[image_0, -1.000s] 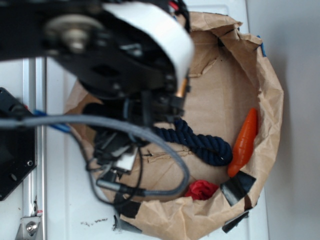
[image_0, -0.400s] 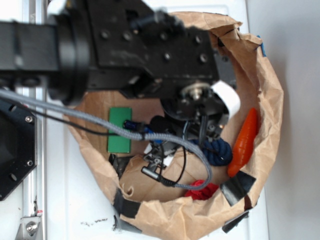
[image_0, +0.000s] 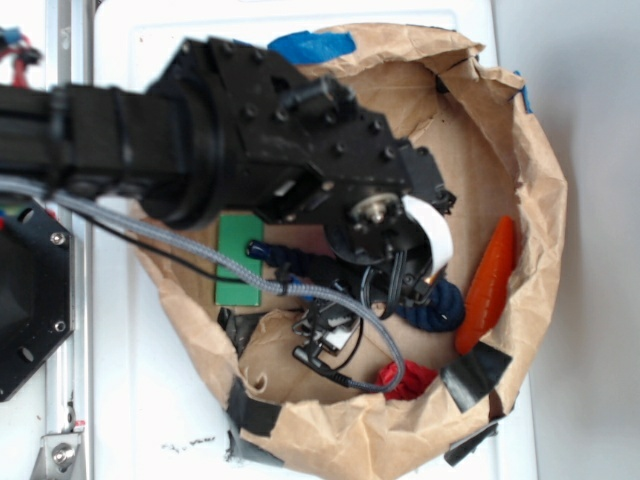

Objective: Grab the blue rope.

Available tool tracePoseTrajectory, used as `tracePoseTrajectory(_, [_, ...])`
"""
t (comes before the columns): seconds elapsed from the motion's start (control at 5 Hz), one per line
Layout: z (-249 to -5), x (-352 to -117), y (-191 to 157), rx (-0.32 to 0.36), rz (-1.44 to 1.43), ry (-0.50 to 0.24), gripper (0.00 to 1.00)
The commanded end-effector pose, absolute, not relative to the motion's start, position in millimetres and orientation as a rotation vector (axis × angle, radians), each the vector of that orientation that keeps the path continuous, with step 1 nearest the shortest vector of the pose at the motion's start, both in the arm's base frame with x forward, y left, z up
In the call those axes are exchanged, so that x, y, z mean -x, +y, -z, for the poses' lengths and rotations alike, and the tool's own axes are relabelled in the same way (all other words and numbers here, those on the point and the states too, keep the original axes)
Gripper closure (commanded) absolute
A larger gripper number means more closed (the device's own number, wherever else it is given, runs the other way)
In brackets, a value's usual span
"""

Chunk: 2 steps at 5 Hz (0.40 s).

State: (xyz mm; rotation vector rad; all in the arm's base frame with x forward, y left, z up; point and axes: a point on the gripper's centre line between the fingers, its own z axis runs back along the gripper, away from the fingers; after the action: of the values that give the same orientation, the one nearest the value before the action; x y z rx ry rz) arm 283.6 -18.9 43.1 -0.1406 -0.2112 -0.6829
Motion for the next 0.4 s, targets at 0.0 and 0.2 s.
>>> tracePoseTrajectory(0.0, [-28.8,-304.5,-44.3,0.136,0.732,-0.266,0.00])
tracePoseTrajectory(0.2, [-27.9,-301.2,-38.2,0.137,0.722,-0.301,1.00])
